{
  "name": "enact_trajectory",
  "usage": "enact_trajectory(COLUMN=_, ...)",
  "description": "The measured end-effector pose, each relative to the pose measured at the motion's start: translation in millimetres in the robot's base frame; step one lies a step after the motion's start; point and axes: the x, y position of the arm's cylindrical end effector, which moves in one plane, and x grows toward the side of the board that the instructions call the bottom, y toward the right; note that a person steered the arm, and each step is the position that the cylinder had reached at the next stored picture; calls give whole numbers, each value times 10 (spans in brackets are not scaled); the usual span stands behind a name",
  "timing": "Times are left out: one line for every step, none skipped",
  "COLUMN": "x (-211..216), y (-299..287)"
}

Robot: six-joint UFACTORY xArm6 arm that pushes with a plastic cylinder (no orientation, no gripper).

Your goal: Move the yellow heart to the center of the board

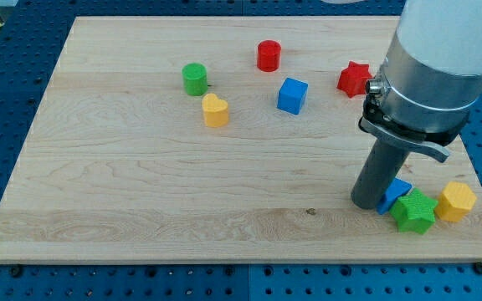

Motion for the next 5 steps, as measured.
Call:
enact_trajectory(x=-75, y=-959)
enact_trajectory(x=-417, y=-2123)
enact_trajectory(x=-938, y=-2913)
enact_trajectory(x=-1514, y=-2628)
enact_trajectory(x=-1582, y=-2175)
